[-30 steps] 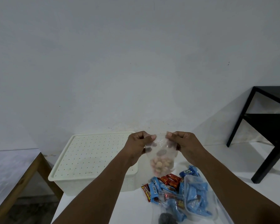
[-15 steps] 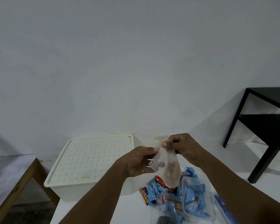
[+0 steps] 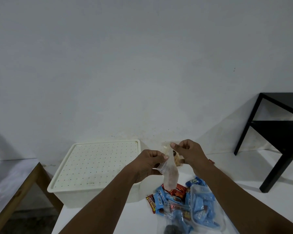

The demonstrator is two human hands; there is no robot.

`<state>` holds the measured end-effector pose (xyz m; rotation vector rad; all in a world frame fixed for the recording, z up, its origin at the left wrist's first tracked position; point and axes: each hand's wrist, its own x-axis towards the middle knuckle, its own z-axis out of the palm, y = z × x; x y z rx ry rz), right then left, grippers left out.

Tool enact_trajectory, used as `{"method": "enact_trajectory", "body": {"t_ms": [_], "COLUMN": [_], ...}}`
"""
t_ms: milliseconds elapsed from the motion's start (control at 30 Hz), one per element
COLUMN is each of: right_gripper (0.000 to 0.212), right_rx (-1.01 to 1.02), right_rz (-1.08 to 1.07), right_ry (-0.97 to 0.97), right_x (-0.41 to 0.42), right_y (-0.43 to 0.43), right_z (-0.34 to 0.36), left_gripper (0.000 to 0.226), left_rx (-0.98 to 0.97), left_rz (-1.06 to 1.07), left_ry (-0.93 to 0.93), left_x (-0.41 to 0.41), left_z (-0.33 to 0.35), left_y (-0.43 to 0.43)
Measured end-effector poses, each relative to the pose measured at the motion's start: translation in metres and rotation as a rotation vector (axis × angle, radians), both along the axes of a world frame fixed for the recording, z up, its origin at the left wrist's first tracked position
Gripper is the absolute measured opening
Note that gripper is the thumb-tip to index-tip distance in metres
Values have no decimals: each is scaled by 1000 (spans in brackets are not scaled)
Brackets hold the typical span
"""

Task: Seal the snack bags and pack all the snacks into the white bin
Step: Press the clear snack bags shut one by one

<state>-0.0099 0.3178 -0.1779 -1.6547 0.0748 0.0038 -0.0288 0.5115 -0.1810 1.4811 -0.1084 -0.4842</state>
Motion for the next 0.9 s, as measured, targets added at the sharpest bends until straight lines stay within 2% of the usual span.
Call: {"method": "enact_trajectory", "body": {"t_ms": [67,167,267,400,500,633,767,900], "right_gripper": [50,43,31,28,38,25,27,23], "right_rx": [-14,49,118,190,130,128,105,-76], "right_rz": [15,177,257,259,272,263,223,287], "right_ry": [136,267,215,182,199,182,163,130], "right_x": [-3,-11,-12,-10,-9,-7,-1,9], "right_y": [4,7,7,8,5,-7,-24,-45], "right_z": [-3,-5,-6,-7,-8,-13,-17,-9], "left_gripper": [24,21,27,14,13,15,17,23], "left_rx": [0,47,25,-67,-51,-57,-57,71], "left_rz": [12,11,19,23,-21,-35,12,72], "left_ry": [-14,-45,-34,7,-20,-10,56,-22], "left_x": [-2,-6,-7,-6,-8,-10,-2,6], "left_z": [-2,-7,-10,-8,-8,-13,-17,-18], "left_y": [-3,-6,-6,-6,-13,-24,-41,-66]}}
